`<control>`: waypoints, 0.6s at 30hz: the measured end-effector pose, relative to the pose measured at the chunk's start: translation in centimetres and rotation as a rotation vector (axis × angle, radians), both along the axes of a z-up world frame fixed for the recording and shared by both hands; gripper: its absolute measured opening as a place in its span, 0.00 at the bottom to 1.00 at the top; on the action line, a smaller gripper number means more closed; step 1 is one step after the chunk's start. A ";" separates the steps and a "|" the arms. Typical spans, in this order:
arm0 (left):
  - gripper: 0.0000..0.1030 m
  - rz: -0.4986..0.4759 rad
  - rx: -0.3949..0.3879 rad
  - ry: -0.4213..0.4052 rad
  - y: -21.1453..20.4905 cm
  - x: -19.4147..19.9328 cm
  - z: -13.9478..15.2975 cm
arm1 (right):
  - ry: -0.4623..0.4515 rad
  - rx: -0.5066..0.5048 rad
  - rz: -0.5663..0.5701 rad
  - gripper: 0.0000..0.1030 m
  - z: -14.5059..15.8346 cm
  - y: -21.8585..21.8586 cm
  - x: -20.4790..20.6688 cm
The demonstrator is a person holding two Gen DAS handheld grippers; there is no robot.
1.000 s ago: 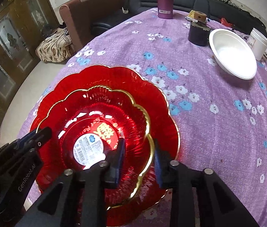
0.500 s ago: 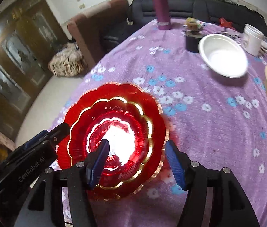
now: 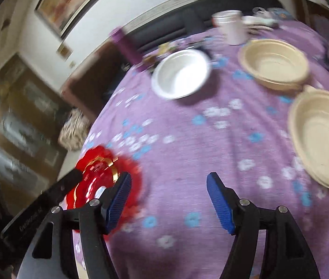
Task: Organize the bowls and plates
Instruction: 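Move the left tool toward the white bowl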
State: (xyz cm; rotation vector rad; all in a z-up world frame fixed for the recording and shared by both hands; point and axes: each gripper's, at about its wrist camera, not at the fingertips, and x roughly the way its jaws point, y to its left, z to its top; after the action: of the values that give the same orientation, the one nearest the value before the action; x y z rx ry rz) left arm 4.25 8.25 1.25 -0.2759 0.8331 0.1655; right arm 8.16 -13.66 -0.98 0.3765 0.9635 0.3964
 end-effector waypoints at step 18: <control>0.68 0.022 -0.120 0.097 -1.2 12.1 0.1 | 0.026 0.027 -0.087 0.68 0.5 -2.8 9.1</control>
State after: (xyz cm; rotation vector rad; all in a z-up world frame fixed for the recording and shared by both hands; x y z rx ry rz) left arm 16.33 7.02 1.39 -0.3923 0.9379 0.1509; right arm 17.25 -16.47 -0.51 0.4475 0.9645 0.3260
